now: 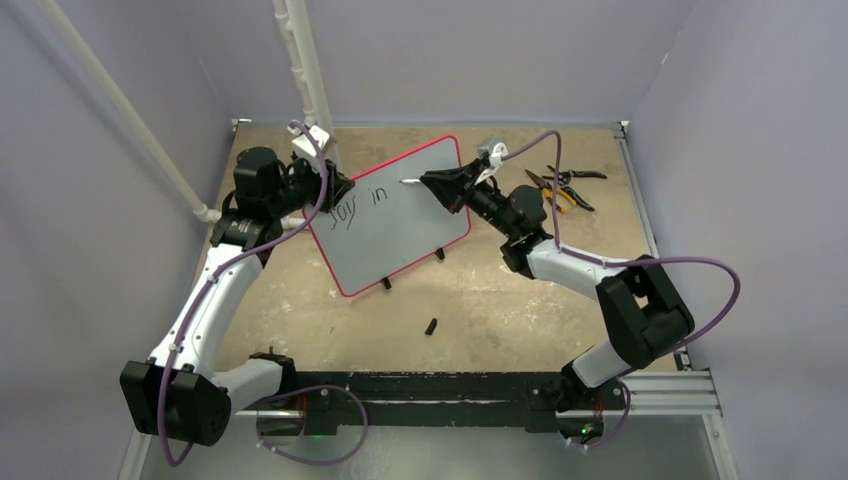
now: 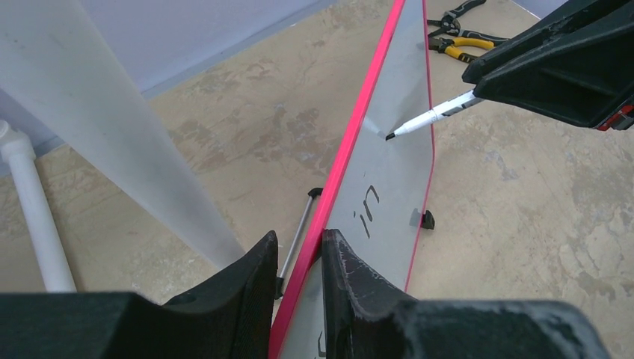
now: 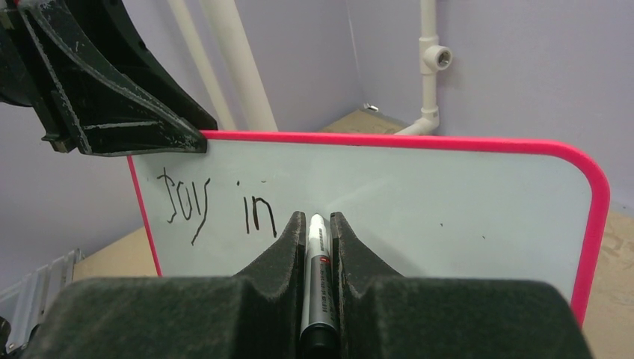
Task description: Write a sentence on the whiteboard
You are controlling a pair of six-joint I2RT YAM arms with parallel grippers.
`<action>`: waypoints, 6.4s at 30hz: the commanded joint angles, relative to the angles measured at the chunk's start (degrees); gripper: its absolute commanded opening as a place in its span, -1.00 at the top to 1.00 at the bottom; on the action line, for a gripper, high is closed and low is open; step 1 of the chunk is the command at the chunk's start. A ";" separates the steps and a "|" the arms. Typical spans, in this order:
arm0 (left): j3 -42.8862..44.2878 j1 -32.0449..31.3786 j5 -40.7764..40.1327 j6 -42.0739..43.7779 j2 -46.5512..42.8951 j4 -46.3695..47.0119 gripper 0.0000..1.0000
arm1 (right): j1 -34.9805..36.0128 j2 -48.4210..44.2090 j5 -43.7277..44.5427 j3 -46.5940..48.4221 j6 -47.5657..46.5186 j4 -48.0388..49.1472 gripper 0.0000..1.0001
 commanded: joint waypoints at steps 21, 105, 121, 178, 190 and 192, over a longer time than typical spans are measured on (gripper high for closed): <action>-1.11 0.22 1.47 1.56 -0.52 0.89 0.61 | -0.20 1.40 -4.06 0.86 -0.12 1.10 1.00; -1.53 1.54 4.01 1.13 -0.61 1.95 0.63 | 0.76 -1.34 7.31 1.09 -1.75 -0.45 1.00; -1.49 1.87 4.19 0.97 -0.88 2.18 0.64 | 0.75 -1.59 7.16 -3.20 -1.62 -2.59 1.00; -1.58 2.77 5.61 0.86 -0.74 2.55 0.65 | 0.77 0.21 5.84 2.08 2.27 4.96 1.00; -1.76 2.86 5.39 0.69 -0.88 2.63 0.64 | 0.72 -3.60 7.59 -2.69 0.74 3.17 1.00; -1.74 2.86 5.43 0.64 -0.81 2.73 0.64 | 0.77 -3.00 7.43 -2.16 0.69 3.23 1.00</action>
